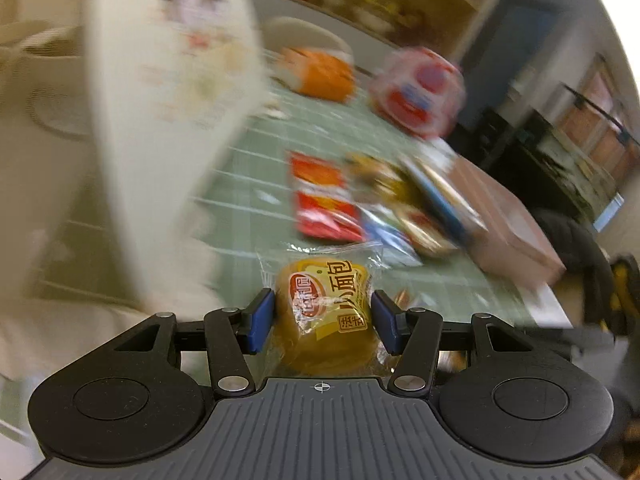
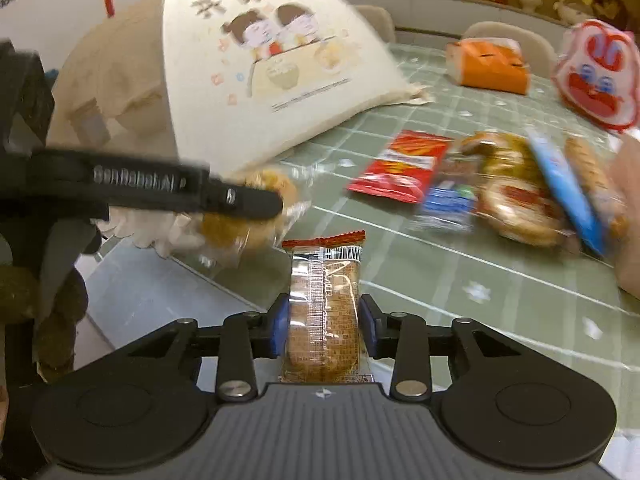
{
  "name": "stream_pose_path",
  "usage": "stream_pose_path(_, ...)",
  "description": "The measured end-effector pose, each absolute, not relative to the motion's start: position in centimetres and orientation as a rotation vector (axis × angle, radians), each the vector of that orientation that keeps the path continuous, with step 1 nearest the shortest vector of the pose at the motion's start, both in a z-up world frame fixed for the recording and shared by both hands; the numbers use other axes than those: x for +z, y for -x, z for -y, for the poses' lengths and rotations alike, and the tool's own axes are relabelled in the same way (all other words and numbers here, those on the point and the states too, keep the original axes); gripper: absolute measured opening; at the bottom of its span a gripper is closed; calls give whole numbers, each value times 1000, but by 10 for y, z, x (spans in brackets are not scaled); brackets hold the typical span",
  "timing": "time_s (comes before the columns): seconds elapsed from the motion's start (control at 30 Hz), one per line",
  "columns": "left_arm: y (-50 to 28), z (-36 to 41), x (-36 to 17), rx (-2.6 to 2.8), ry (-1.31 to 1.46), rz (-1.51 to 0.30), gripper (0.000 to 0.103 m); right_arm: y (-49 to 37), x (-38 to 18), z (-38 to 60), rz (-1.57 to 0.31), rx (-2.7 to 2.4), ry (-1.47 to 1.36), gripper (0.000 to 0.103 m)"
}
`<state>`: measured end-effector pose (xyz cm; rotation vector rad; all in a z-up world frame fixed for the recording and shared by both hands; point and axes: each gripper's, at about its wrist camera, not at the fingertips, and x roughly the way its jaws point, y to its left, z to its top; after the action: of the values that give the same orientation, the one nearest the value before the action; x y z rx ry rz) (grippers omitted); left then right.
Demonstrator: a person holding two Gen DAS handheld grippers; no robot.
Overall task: Organize snacks
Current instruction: 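Grasp the red-topped wafer packet with the right tool while the left tool holds the bun packet, then carry both packets over the pink box and open both tools to drop them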
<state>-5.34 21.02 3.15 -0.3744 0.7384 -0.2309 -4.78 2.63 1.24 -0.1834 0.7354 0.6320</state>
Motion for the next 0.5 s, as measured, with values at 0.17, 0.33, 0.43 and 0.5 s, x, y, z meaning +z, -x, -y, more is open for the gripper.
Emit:
stream_pose_path(0.17,52,-147,36,-420,301,-776,58,58,19,61,-723,425,123,36)
stream_pose_path(0.33,26,-80,61,-615,265,-783,58,72,38,152,-658,243,50,36)
stream_pose_path(0.43,-9,-41,94,-640,212,-692,59,74,67,192,-576,203,4,36)
stream_pose_path(0.5,-47,-13,113,-621,204,-645,59,70,81,213,-526,188,-19,36)
